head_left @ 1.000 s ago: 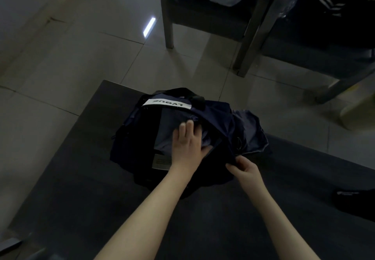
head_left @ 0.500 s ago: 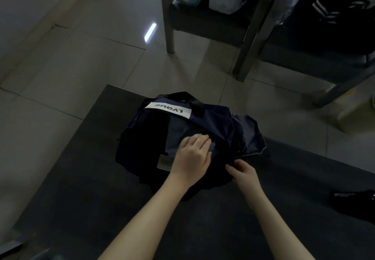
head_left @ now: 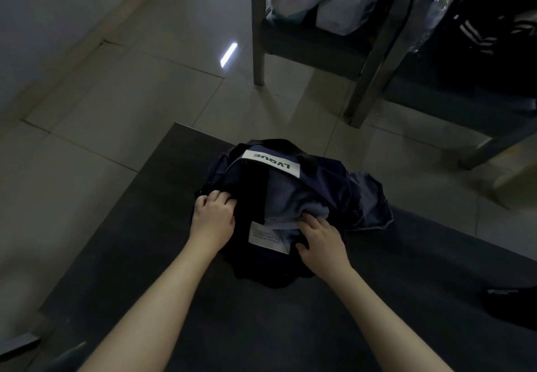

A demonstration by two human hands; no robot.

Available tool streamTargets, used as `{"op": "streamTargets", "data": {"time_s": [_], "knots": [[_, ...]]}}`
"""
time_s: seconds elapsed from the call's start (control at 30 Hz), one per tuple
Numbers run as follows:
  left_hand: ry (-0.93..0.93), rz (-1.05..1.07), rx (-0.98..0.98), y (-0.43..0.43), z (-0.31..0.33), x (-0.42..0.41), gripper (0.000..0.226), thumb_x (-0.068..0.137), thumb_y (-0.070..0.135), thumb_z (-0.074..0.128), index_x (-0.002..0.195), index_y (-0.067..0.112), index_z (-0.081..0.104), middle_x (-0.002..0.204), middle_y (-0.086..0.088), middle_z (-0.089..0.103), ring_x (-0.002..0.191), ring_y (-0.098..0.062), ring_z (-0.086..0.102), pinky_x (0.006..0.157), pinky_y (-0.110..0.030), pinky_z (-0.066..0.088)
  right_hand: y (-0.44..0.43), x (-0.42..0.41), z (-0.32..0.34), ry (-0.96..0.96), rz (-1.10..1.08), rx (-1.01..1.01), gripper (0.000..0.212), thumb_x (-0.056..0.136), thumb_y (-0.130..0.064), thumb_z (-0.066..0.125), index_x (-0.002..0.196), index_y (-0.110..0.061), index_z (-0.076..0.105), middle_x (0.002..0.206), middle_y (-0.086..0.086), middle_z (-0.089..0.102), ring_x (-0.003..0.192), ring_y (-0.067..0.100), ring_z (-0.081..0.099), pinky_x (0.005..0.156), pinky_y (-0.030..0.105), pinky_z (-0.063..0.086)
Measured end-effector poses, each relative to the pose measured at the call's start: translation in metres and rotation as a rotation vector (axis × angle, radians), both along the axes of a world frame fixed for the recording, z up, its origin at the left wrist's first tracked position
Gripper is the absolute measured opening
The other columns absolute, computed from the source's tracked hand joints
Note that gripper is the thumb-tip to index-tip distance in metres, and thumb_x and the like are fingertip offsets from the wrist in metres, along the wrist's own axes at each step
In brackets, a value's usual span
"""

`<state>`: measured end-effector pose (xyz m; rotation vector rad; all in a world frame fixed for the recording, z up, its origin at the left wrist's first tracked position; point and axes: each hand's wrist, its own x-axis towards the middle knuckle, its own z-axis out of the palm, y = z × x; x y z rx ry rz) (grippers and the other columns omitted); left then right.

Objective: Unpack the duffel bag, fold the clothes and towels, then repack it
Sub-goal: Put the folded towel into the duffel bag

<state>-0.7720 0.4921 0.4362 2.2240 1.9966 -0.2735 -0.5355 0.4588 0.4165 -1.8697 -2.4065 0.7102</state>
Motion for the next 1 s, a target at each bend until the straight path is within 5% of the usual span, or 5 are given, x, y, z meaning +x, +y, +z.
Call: {"op": "streamTargets", "data": {"time_s": [0.1,0.33,0.47,0.6,1.0], "knots": [[0.016,-0.069,-0.037,-0.004,0.000,0.009,0.041,0.095,0.028,0.042,0.136,0.023,0.047,0.139,0.004,0.047,0.129,-0.018,0.038,0.103,-0.035,0.028,0.011,0.003,-0.004,-0.071,0.015,-0.187,0.062,0.092,-0.031,0.049,0.148,-0.021,0.025,0.157,-0.001,0.018,0.142,0.024,0.019,0.112,0.037,0.024],[-0.098,-0.237,-0.035,-0.027,0.002,0.068,0.027,0.067,0.020,0.076,0.093,0.019,0.070,0.091,0.002,0.069,0.086,-0.020,0.064,0.073,-0.037,0.051,-0.003,0.032,0.028,0.317,-0.271,-0.126,0.047,0.092,-0.017,0.055,0.139,-0.018,0.047,0.149,-0.004,0.038,0.137,0.013,0.034,0.107,0.025,0.032],[-0.173,-0.246,-0.053,-0.038,0.015,0.113,0.032,0.085,0.022,0.057,0.117,0.016,0.061,0.118,-0.001,0.062,0.109,-0.023,0.057,0.091,-0.039,0.045,-0.035,0.074,0.044,0.361,-0.468,-0.112,0.047,0.092,-0.016,0.057,0.138,-0.015,0.048,0.143,-0.001,0.046,0.133,0.014,0.041,0.107,0.026,0.034],[-0.196,-0.346,-0.115,-0.048,0.028,0.159,0.048,0.098,0.024,0.038,0.145,0.017,0.032,0.149,0.000,0.036,0.136,-0.019,0.032,0.110,-0.036,0.026,-0.068,0.119,0.062,0.384,-0.653,-0.068,0.046,0.091,-0.013,0.059,0.136,-0.014,0.049,0.134,0.001,0.054,0.123,0.016,0.050,0.101,0.030,0.043],[-0.341,-0.476,-0.314,-0.098,0.032,0.321,0.050,0.101,0.027,0.039,0.149,0.019,0.028,0.154,0.002,0.030,0.140,-0.018,0.027,0.112,-0.037,0.026,-0.167,0.278,0.059,0.296,-1.159,0.083,0.046,0.089,-0.010,0.060,0.134,-0.007,0.050,0.131,0.011,0.055,0.118,0.025,0.053,0.096,0.036,0.043]]}}
